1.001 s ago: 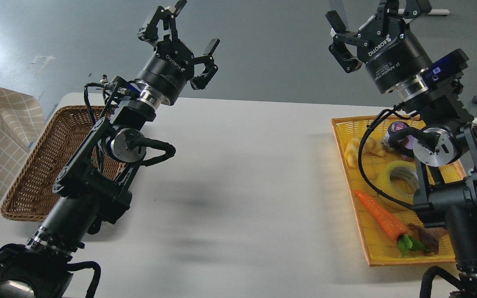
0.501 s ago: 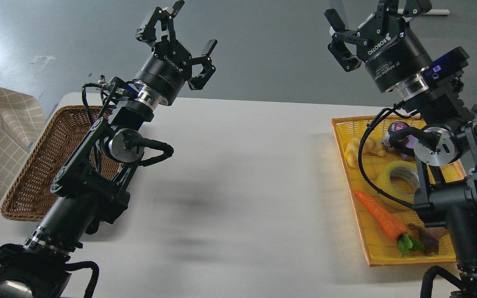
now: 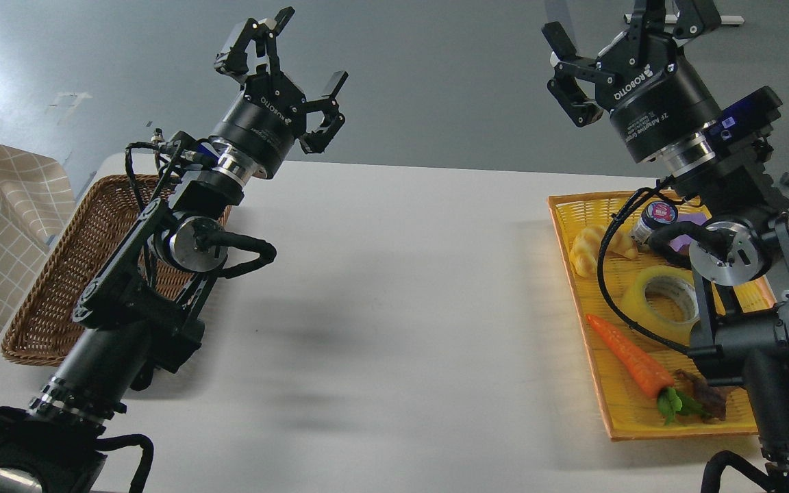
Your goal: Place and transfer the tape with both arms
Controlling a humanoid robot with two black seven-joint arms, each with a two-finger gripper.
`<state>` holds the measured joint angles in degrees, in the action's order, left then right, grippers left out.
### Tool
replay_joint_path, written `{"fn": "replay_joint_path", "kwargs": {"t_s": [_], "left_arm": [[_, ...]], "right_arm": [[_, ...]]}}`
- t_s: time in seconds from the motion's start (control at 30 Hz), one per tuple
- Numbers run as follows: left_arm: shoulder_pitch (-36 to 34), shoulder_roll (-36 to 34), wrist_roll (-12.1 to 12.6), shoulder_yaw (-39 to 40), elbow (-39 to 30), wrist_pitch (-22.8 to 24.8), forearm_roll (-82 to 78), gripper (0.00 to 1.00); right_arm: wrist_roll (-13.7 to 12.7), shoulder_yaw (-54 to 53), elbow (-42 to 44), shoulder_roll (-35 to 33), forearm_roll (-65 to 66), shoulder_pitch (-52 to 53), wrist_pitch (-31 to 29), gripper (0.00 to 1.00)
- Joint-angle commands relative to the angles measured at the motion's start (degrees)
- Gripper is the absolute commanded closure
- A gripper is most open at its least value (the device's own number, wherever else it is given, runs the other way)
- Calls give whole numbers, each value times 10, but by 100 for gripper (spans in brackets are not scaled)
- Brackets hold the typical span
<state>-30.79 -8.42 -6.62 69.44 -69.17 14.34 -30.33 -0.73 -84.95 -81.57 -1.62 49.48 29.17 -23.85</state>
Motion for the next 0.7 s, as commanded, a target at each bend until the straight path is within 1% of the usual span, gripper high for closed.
{"fn": "replay_joint_path", "kwargs": {"t_s": [0.0, 0.13, 0.2, 0.27, 0.3, 0.33, 0.4, 0.53, 0.57, 0.6, 0.67], "left_arm": [[3, -6, -1, 1, 0, 3, 0, 2], [5, -6, -1, 1, -1, 3, 0, 2], [9, -5, -2, 1, -1, 3, 0, 2], [9, -5, -2, 1, -1, 2, 0, 2], [9, -5, -2, 1, -1, 3, 0, 2], [9, -5, -2, 1, -1, 2, 0, 2], [9, -3, -2, 1, -1, 2, 0, 2], [10, -1, -3, 1, -1, 2, 0, 2], [10, 0, -3, 1, -1, 2, 0, 2], [10, 1, -3, 1, -1, 2, 0, 2], [12, 2, -3, 1, -1, 2, -1, 2]], "right_arm": [[0, -7, 0, -23, 1, -4, -2, 0], [0, -7, 0, -65, 1, -2, -3, 0], [1, -6, 0, -107, 6, -3, -3, 0], [2, -4, 1, -137, 9, -3, -3, 0], [5, -4, 1, -163, 11, -4, -3, 0], [7, -3, 1, -174, 15, -4, -2, 0], [13, -4, 2, -214, 56, -4, -2, 0], [14, -7, 2, -240, 87, -6, -2, 0], [14, -6, 2, -260, 93, -10, -2, 0], [15, -6, 1, -267, 98, -12, -2, 0], [19, -6, -8, -280, 138, -24, -2, 0]]}}
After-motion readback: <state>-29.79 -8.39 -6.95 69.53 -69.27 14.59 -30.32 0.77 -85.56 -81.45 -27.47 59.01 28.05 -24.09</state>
